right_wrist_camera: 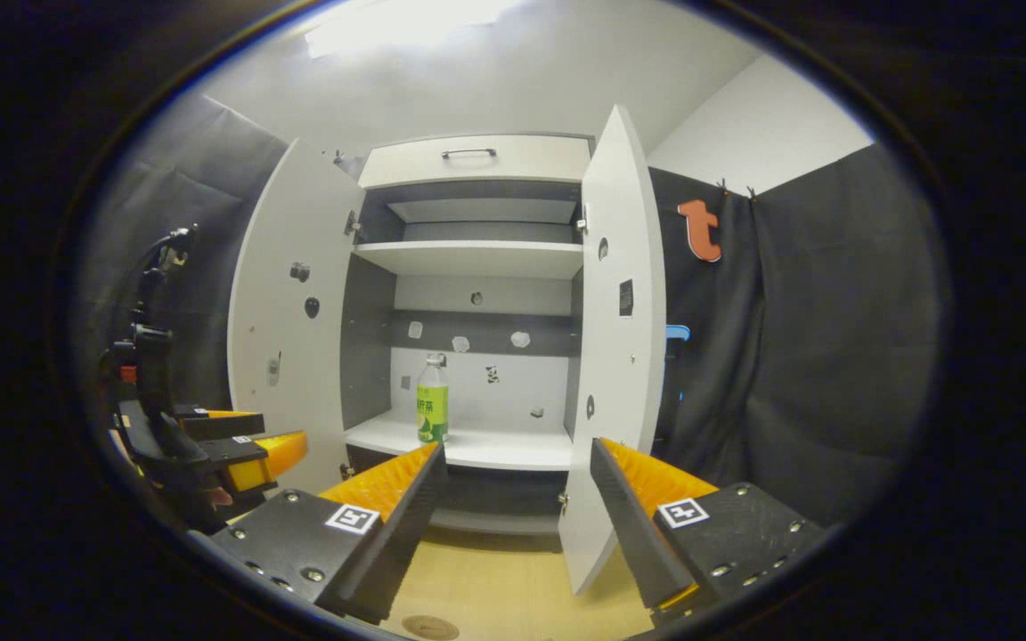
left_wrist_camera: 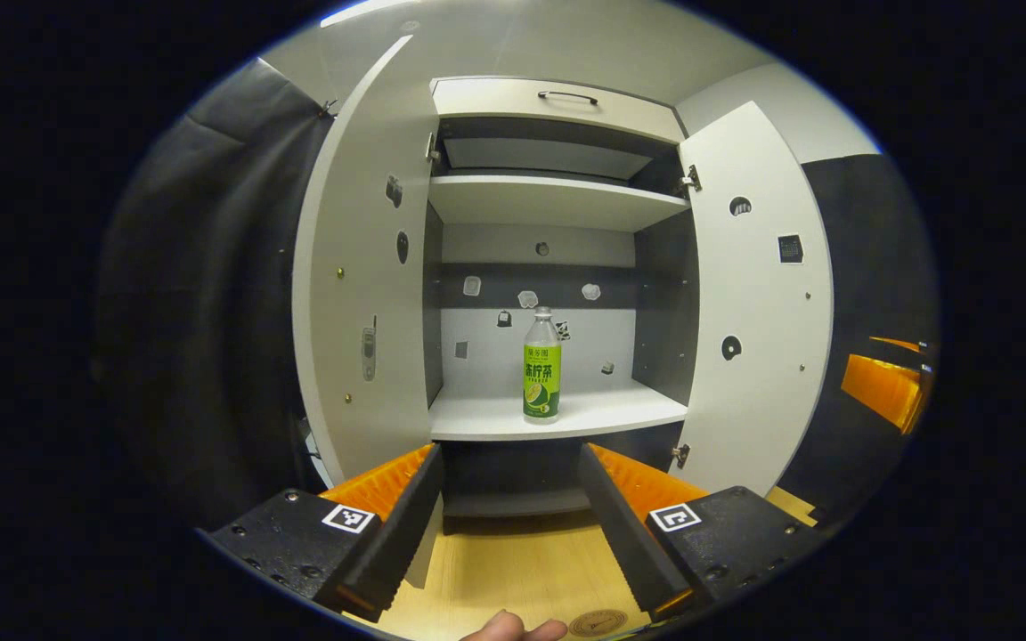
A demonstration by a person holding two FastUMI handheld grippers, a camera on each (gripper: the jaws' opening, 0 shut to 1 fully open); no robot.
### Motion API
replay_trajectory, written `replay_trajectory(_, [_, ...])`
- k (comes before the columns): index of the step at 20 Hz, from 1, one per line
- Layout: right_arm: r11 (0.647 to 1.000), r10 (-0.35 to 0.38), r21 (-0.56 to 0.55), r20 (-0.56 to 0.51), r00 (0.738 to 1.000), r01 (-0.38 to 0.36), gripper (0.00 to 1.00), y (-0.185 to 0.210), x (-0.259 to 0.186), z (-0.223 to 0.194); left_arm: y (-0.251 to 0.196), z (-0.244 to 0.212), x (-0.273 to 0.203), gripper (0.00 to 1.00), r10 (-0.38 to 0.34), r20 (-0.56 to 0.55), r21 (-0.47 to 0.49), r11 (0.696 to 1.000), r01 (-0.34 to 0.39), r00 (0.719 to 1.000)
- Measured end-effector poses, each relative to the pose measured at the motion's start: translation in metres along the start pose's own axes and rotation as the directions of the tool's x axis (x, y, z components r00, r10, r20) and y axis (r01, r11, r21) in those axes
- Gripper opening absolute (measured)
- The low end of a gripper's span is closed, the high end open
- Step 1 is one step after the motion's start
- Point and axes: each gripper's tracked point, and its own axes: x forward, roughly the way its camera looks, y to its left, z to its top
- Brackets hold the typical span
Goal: Grasp the bottle in the cabinet with the left hand and place it on the coaster, then close the right door with the right hand and the left door with the left hand.
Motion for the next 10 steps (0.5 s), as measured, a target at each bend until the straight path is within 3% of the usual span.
replay_trajectory(10, [1.000,-0.014,-0.008,-0.004,1.000,0.014,0.98,-0.010,0.017,-0.012,-0.012,0.000,0.077,0.96,-0.021,0.024,0.027,0.999,0.020,0.999])
